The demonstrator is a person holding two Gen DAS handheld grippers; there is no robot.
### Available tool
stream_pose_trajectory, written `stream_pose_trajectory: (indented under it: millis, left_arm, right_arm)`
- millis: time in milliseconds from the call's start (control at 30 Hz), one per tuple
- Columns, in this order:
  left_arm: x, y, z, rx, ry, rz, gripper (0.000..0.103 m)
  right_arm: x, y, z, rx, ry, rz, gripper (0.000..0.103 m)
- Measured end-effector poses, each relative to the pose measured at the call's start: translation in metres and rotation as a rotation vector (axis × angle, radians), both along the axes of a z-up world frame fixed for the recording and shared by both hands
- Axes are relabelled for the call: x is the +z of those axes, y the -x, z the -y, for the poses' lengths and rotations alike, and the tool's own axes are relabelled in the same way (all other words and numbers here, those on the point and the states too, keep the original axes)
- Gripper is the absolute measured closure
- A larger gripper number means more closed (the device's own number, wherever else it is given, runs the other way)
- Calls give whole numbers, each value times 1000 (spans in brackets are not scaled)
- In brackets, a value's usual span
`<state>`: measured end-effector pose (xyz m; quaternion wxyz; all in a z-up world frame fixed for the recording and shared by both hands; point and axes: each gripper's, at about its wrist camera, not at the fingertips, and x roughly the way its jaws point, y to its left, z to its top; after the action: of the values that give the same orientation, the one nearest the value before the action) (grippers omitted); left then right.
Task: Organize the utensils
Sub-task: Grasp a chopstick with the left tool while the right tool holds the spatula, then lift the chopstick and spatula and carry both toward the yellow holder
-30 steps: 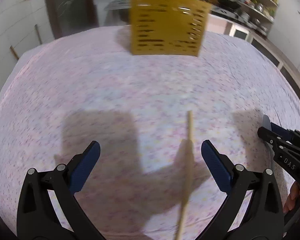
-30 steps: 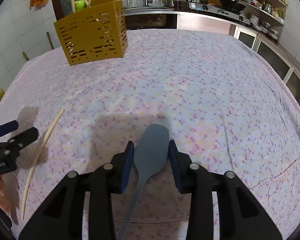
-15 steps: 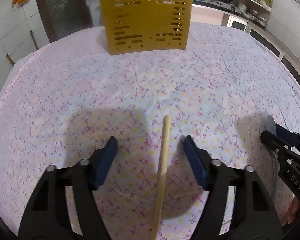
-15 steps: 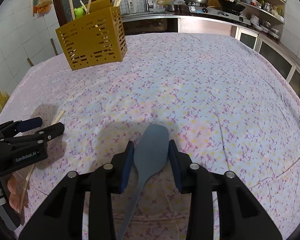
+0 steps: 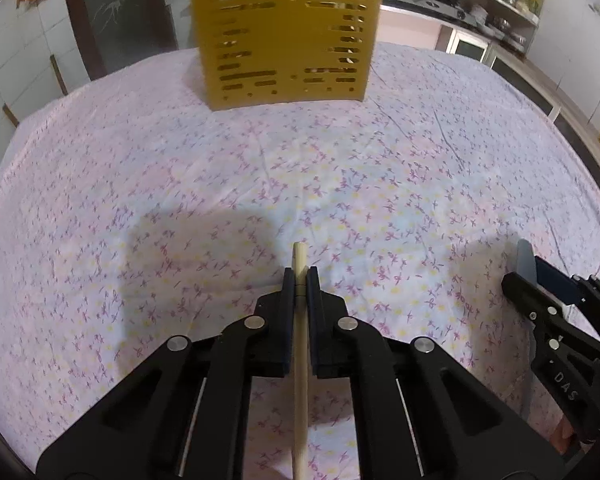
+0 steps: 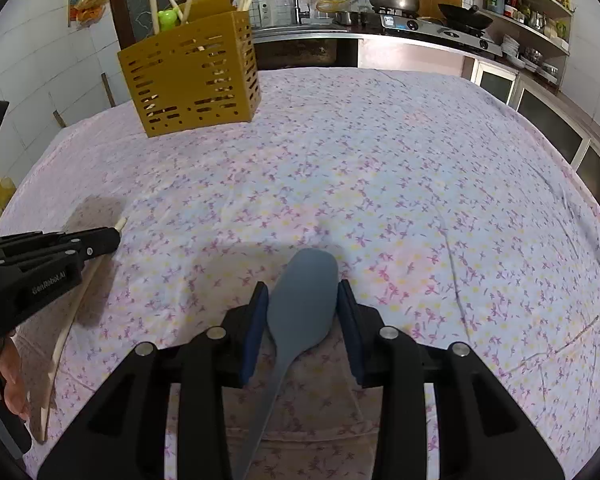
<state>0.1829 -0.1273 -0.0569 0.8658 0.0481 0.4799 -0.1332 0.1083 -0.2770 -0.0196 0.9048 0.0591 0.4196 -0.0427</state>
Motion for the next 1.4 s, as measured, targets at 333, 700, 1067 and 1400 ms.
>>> stream_pose_trajectory:
  millis: [333, 700, 1067, 1400]
  left_arm:
    - [11, 10, -41, 77, 57, 49, 98]
    - [49, 22, -96, 176, 126, 163, 98]
    - [80, 41, -123, 204, 176, 268, 98]
    - [102, 63, -134, 226, 194, 390, 98]
  right_arm:
    - [8, 1, -23, 36, 4, 31, 67]
    - [28, 3, -36, 45, 9, 101, 67]
    - [52, 17, -31, 15, 10, 209, 67]
    - [79, 31, -31, -19, 47, 345, 68]
